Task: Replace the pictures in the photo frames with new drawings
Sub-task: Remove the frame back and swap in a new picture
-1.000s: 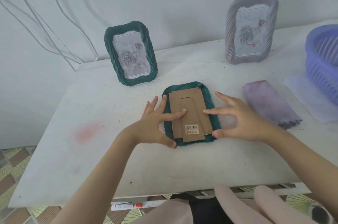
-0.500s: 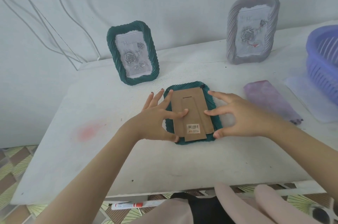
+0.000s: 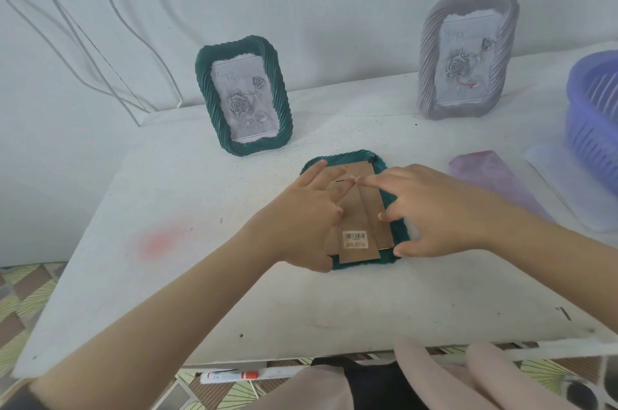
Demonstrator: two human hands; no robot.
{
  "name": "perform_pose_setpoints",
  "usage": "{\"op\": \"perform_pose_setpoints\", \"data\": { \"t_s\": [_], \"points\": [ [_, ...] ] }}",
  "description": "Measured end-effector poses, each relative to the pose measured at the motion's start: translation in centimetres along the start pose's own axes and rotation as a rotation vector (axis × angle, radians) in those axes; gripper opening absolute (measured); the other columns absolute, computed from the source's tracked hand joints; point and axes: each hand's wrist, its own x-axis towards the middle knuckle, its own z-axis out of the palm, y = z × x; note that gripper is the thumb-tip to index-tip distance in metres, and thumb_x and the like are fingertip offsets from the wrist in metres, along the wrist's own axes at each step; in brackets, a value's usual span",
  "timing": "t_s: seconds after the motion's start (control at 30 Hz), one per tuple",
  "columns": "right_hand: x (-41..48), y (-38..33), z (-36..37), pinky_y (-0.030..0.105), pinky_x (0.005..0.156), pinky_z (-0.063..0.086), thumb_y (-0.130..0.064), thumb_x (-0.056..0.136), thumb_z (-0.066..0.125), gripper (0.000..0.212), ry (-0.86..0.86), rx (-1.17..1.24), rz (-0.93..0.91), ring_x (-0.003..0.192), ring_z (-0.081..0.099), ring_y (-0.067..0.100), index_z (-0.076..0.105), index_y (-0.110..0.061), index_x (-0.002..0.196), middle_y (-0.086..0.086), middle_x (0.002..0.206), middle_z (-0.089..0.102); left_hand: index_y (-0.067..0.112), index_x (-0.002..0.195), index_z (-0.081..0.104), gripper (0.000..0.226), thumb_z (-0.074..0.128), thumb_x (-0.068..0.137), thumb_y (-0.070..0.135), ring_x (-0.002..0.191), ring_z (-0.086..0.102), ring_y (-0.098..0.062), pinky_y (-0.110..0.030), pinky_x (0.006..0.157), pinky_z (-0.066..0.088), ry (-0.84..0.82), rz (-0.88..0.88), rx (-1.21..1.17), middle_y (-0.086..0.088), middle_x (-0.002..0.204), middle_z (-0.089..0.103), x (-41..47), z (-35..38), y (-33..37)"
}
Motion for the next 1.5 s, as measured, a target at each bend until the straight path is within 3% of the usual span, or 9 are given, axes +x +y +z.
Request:
{"op": "perform_pose_setpoints", "data": {
  "t_s": [0.1,0.23,0.33,0.53,0.73,0.97,1.27,1.4,1.5],
  "points": [
    [0.1,0.2,0.1,0.03,0.103,0.026,-0.054,0.072,0.061,0.043,-0.007,-0.043,-0.034,0.13,0.03,0.015,0.071,-0.023,0.1,-0.001,0.151,0.026,0.009,0.111,0.065,0.063,0.061,0.063,0.049,0.143,0.0,-0.024,-0.034,0.113,-0.016,-0.003,0.013,0.021,-0.01,0.155,0.017,0.2,0.2,0.2],
    [-0.2,0.7,0.9,0.027,0.09,0.033,-0.052,0.062,0.059,0.037,0.114,-0.037,-0.098,0.115,0.045,0.016,0.075,-0.021,0.077,0.004,0.137,0.048,0.009,0.115,0.063,0.07,0.058,0.06,0.052,0.142,0.009,-0.022,-0.032,0.114,-0.011,0.052,0.029,-0.052,-0.004,0.155,0.021,-0.2,0.9,-0.3],
    [-0.7,0.9,1.9,0.025,0.095,0.03,-0.047,0.068,0.059,0.036,0.141,0.024,-0.111,0.119,0.042,0.016,0.074,-0.016,0.082,0.002,0.143,0.042,0.008,0.12,0.061,0.074,0.053,0.06,0.051,0.14,0.022,-0.022,-0.026,0.11,-0.01,0.076,0.037,-0.108,-0.002,0.151,0.032,-0.6,1.5,-0.7],
    [-1.9,0.6,3.7,0.027,0.098,0.031,-0.034,0.077,0.062,0.03,0.285,0.106,-0.095,0.123,0.041,0.016,0.071,-0.007,0.087,0.002,0.146,0.038,0.012,0.122,0.06,0.064,0.055,0.067,0.044,0.137,0.035,-0.019,-0.033,0.113,0.014,0.148,-0.033,-0.318,0.004,0.141,0.047,-1.8,3.8,-1.0],
    [-2.1,0.1,5.4,0.033,0.101,0.037,-0.031,0.081,0.058,0.03,0.398,0.23,0.007,0.125,0.043,0.019,0.071,-0.008,0.094,0.001,0.148,0.034,0.021,0.134,0.049,0.062,0.044,0.077,0.044,0.139,0.026,-0.009,-0.028,0.114,0.007,0.23,-0.106,-0.44,0.014,0.145,0.038,-2.4,5.3,-0.6],
    [-3.1,0.4,6.3,0.01,0.108,0.017,-0.055,0.075,0.06,0.041,0.443,0.559,0.169,0.135,0.026,0.0,0.068,-0.034,0.109,-0.014,0.153,0.02,0.033,0.141,0.034,0.066,0.042,0.079,0.054,0.142,0.006,0.0,-0.028,0.116,-0.003,0.198,-0.15,-0.614,0.024,0.148,0.024,-2.9,6.2,-1.1],
    [-2.7,-0.4,6.7,0.011,0.106,0.018,-0.04,0.079,0.056,0.033,0.49,0.543,0.209,0.131,0.032,0.004,0.072,-0.025,0.104,-0.006,0.151,0.03,0.032,0.143,0.029,0.063,0.037,0.082,0.047,0.141,0.002,0.004,-0.024,0.115,-0.004,0.224,-0.172,-0.687,0.024,0.148,0.021,-2.9,7.1,-0.4],
    [-2.3,-1.1,6.9,0.007,0.104,0.017,-0.031,0.081,0.057,0.026,0.542,0.57,0.275,0.128,0.031,-0.005,0.073,-0.023,0.101,-0.003,0.146,0.035,0.032,0.142,0.027,0.061,0.032,0.083,0.045,0.14,0.001,0.006,-0.02,0.113,-0.007,0.227,-0.197,-0.718,0.026,0.147,0.018,-2.9,7.0,-0.1],
    [-2.0,-1.3,6.8,0.004,0.103,0.016,-0.023,0.084,0.058,0.03,0.55,0.678,0.412,0.127,0.036,0.004,0.064,-0.027,0.113,-0.008,0.135,0.042,0.034,0.143,0.025,0.062,0.032,0.082,0.048,0.141,0.0,0.005,-0.023,0.115,-0.006,0.224,-0.212,-0.777,0.029,0.147,0.014,-2.9,7.0,0.2]
  ]
}}
